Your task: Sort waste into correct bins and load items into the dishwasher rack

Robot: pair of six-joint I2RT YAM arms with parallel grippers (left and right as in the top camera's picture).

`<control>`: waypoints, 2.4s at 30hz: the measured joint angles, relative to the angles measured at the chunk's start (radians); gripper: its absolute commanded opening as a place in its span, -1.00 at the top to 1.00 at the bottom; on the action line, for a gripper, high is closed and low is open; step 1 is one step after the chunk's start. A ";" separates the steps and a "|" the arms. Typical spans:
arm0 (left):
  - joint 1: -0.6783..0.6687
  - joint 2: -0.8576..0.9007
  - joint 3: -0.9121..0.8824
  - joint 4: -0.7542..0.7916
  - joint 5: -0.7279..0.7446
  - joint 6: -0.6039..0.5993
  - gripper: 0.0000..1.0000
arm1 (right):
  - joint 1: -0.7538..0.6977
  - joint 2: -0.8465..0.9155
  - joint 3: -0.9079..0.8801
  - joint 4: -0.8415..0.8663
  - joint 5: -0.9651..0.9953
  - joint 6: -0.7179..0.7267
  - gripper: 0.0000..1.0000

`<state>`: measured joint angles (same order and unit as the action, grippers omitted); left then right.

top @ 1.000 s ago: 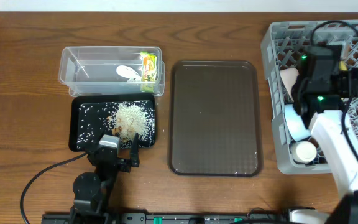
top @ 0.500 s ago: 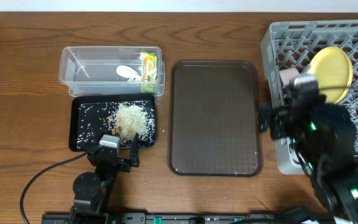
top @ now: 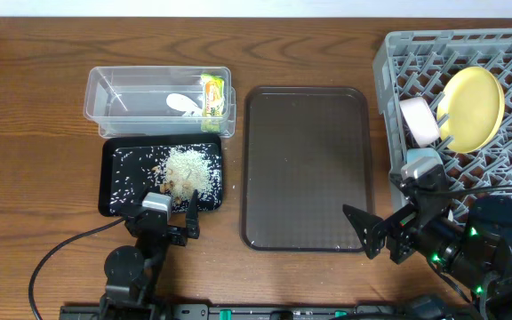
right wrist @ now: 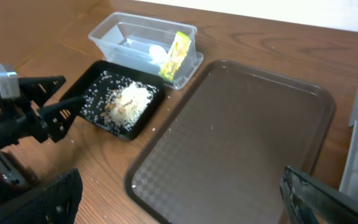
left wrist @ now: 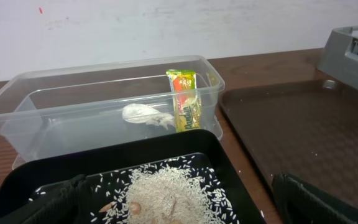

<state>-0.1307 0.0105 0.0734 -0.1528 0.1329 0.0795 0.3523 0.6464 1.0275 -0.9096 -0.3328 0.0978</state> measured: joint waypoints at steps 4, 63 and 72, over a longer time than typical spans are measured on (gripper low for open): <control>0.000 0.000 0.000 0.000 0.000 0.000 -0.89 | 0.000 -0.006 0.000 -0.023 0.032 -0.022 -0.98; 0.000 0.000 0.000 0.000 0.000 0.000 -0.89 | -0.227 -0.634 -1.018 0.840 0.282 -0.010 -0.99; 0.000 0.000 0.000 0.000 0.000 0.000 -0.88 | -0.227 -0.634 -1.018 0.840 0.282 -0.010 -0.99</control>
<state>-0.1307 0.0105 0.0734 -0.1528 0.1326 0.0795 0.1257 0.0120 0.0097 -0.0700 -0.0513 0.0883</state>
